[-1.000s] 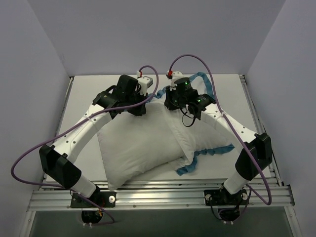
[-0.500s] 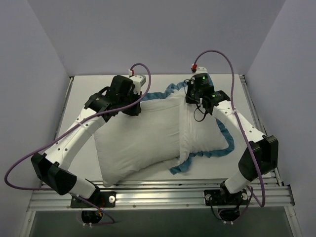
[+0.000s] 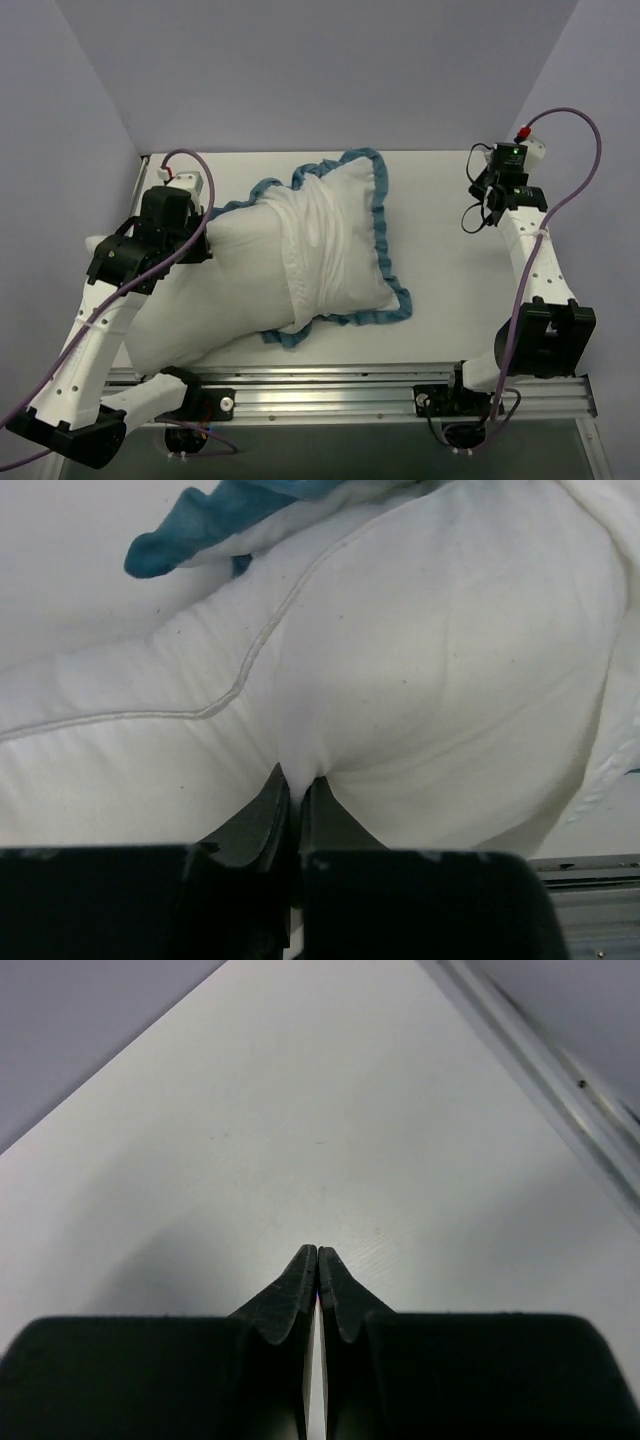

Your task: Remove the pillowcase from the pillow

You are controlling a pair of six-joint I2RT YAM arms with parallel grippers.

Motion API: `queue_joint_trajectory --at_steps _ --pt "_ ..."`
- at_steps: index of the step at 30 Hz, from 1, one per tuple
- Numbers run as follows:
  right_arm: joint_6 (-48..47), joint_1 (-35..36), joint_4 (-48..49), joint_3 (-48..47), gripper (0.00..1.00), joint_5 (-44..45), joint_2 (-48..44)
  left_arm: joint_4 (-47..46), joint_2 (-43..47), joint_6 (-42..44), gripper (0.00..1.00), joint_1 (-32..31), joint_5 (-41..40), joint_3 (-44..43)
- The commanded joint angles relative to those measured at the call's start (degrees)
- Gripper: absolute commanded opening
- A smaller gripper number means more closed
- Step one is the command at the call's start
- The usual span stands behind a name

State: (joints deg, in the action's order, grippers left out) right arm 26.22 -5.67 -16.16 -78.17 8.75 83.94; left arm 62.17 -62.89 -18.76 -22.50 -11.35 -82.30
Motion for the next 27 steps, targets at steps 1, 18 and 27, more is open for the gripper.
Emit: queue_joint_trajectory --at_steps 1,18,27 --pt "0.15 3.46 6.55 1.97 0.0 -7.84 -1.15 -1.61 0.23 -2.68 0.02 0.27 -2.1 2.66" --pt "0.22 42.12 6.58 13.21 0.51 -13.77 -8.08 -22.09 -14.72 1.97 0.89 0.44 1.15 -5.06" --pt "2.09 45.22 12.29 21.14 0.52 -8.93 -6.7 -24.47 -5.14 14.45 0.97 -18.41 -1.47 6.52"
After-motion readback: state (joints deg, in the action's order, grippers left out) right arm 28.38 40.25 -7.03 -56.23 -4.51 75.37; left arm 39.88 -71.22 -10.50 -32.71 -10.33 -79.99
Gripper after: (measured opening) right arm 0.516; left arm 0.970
